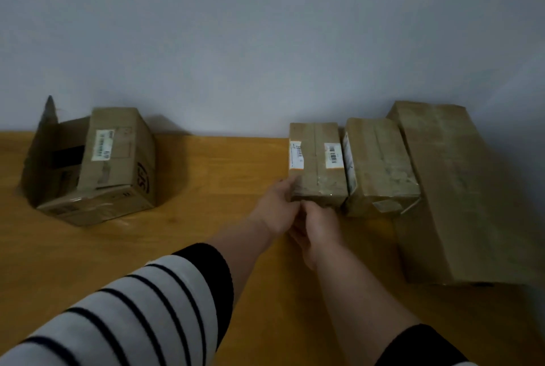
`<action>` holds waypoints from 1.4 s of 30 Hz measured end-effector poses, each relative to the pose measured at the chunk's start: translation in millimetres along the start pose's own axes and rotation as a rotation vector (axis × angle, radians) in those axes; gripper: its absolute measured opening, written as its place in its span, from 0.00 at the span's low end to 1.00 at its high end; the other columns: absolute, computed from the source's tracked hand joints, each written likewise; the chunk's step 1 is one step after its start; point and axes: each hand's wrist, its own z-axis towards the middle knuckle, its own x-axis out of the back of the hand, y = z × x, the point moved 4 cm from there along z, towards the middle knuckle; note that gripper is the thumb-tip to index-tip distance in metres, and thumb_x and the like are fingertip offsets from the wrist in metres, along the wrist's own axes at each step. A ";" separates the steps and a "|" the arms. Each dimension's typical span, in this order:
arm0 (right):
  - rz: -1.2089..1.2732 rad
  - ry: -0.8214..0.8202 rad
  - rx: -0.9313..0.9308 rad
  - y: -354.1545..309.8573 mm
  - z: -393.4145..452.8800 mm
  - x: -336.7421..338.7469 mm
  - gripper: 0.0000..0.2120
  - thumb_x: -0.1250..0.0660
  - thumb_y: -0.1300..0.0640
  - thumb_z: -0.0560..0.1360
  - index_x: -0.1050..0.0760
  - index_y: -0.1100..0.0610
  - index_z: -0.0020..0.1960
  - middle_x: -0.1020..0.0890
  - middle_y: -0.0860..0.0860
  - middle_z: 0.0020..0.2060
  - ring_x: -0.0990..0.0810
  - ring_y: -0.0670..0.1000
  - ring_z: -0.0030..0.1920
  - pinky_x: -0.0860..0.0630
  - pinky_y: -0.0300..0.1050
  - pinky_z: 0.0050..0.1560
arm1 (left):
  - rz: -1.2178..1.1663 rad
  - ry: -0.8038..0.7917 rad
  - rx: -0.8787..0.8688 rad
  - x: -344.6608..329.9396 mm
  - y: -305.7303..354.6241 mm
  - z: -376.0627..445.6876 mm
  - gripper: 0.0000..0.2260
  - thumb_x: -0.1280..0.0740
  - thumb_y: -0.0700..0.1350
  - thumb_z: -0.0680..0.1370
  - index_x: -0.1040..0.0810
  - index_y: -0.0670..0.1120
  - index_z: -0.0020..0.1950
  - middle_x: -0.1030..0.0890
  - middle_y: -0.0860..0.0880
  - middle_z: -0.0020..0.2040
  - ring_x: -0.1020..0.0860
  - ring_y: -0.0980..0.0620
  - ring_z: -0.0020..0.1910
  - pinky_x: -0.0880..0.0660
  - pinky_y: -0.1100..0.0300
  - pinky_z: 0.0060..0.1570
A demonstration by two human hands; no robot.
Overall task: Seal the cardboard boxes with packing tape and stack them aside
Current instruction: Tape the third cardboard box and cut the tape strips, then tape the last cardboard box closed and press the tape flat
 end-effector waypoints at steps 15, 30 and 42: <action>-0.648 -0.268 0.029 98.9 -126.7 -175.0 0.08 0.41 0.52 0.81 0.27 0.54 0.55 0.19 0.54 0.48 0.21 0.53 0.44 0.27 0.46 0.43 | -0.024 0.110 0.178 218.1 -103.7 -125.8 0.14 0.35 0.47 0.81 0.25 0.49 0.66 0.21 0.51 0.58 0.22 0.55 0.53 0.26 0.57 0.54; -0.485 -0.043 0.319 130.6 -229.6 -364.7 0.28 0.33 0.60 0.77 0.38 0.56 0.74 0.25 0.55 0.64 0.26 0.54 0.58 0.30 0.46 0.52 | -0.135 0.185 0.189 462.4 -181.7 -229.9 0.07 0.33 0.48 0.80 0.22 0.50 0.57 0.19 0.50 0.53 0.20 0.52 0.51 0.26 0.58 0.43; -0.465 0.144 0.287 137.1 -175.0 -404.6 0.12 0.43 0.52 0.82 0.27 0.56 0.61 0.22 0.56 0.56 0.23 0.59 0.53 0.23 0.58 0.58 | -0.176 0.235 0.151 492.0 -183.0 -215.7 0.06 0.33 0.45 0.80 0.20 0.47 0.55 0.17 0.48 0.53 0.19 0.52 0.50 0.25 0.56 0.49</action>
